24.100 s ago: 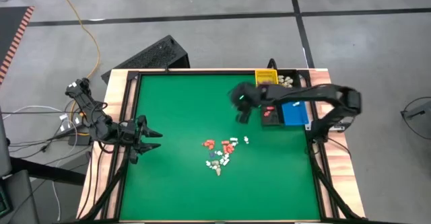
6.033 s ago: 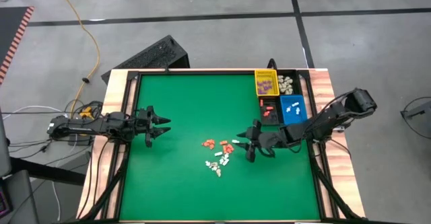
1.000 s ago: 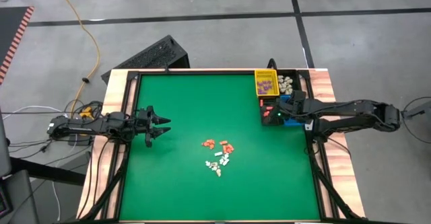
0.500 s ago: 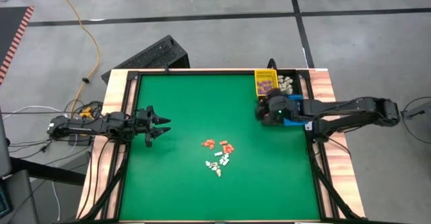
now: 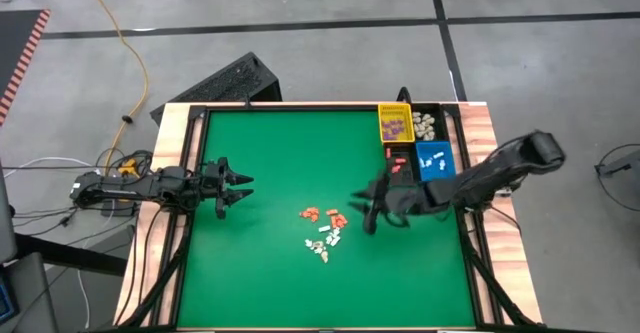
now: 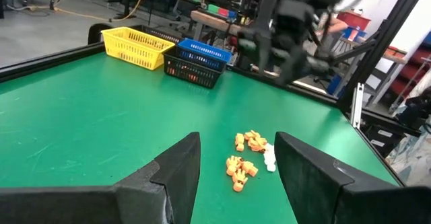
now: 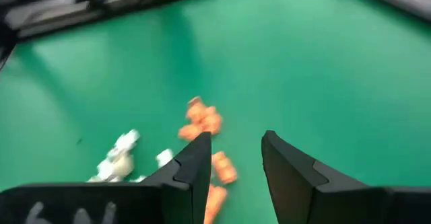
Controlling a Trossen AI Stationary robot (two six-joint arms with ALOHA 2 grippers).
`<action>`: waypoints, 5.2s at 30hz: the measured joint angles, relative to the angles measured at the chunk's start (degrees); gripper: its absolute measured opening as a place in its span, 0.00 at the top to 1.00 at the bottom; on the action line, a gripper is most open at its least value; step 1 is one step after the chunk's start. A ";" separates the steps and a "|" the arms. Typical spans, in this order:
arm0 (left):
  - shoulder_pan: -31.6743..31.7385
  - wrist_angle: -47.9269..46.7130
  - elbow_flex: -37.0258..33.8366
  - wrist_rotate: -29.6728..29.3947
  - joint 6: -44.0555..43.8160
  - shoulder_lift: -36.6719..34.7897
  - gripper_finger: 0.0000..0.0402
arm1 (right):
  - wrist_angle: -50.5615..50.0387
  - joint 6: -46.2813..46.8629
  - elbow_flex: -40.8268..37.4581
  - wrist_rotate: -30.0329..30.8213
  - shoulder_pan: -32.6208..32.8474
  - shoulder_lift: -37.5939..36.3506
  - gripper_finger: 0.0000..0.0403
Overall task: Sort Halloween decoration
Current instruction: Put the white skeleton toy into the blue basket
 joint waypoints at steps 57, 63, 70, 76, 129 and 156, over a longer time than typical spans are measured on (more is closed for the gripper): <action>-7.66 31.30 0.16 6.90 -24.72 4.33 0.55 | -18.33 2.01 24.74 12.75 13.91 28.90 0.51; -9.56 35.53 4.26 -0.68 -23.25 7.40 0.55 | -17.61 0.49 24.74 12.13 12.00 28.90 0.51; -9.62 27.92 16.89 11.55 -21.55 18.10 0.55 | -16.18 -1.77 24.74 5.63 7.83 28.90 0.51; -9.67 -1.27 34.38 21.57 -11.46 27.94 0.55 | -14.29 -5.93 24.74 0.15 4.23 28.87 0.51; -23.76 10.29 13.30 -7.96 -6.03 34.26 0.55 | -22.99 -11.91 29.99 -9.30 0.22 33.95 0.85; -18.20 24.85 13.35 -11.17 -7.01 35.49 0.55 | -50.33 12.81 36.37 20.80 -3.86 18.60 0.94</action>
